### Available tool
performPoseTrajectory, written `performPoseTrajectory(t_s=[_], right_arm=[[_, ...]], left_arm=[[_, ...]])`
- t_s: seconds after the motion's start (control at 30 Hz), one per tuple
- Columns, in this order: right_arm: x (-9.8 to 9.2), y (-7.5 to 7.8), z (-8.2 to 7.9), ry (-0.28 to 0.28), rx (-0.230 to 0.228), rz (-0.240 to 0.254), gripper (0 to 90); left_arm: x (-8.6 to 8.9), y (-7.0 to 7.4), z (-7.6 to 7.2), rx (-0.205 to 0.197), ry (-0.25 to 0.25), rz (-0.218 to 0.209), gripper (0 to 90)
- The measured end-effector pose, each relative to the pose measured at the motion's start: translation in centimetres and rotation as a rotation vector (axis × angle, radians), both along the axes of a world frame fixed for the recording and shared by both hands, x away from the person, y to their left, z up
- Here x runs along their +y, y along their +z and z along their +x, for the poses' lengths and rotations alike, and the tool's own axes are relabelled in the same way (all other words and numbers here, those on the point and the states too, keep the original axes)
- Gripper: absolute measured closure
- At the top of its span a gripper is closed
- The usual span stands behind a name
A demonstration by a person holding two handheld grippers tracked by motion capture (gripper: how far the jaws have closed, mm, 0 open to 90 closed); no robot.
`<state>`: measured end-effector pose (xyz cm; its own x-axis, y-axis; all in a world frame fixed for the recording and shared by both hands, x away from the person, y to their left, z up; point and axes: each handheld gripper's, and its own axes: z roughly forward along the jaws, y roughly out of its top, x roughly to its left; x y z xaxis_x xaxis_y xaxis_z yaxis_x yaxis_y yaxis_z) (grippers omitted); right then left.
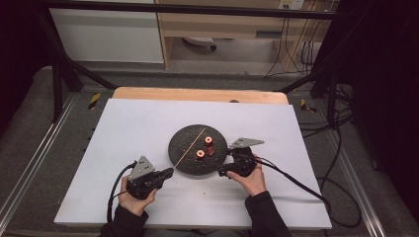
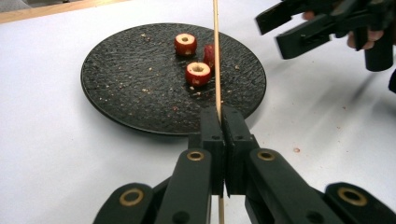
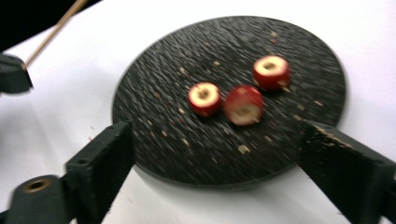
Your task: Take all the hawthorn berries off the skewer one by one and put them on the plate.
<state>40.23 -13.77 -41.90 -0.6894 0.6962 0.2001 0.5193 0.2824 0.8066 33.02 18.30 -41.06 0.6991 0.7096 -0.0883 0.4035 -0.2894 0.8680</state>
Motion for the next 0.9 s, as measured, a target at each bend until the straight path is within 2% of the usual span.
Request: performPoseTrajectory(t_s=[0.2, 0.3, 0.67, 0.9], right_arm=[[-2.4, -0.7, -0.8, -0.016, 0.006, -0.015, 3.1], [-3.6, -0.9, -1.2, -0.022, -0.010, -0.037, 0.8], [-7.6, -1.8, -2.9, -0.060, -0.022, -0.077, 0.5], [-9.4, -2.5, -3.6, -0.061, -0.014, -0.060, 0.5]], left_arm=[[0.0, 0.0, 0.2, 0.010, 0.001, 0.006, 88.4], [-0.2, 0.1, 0.3, 0.018, 0.000, 0.010, 88.4], [-0.9, 0.9, 1.8, 0.030, 0.007, 0.024, 88.4], [-1.4, 1.4, 3.1, 0.043, 0.022, 0.043, 88.4]])
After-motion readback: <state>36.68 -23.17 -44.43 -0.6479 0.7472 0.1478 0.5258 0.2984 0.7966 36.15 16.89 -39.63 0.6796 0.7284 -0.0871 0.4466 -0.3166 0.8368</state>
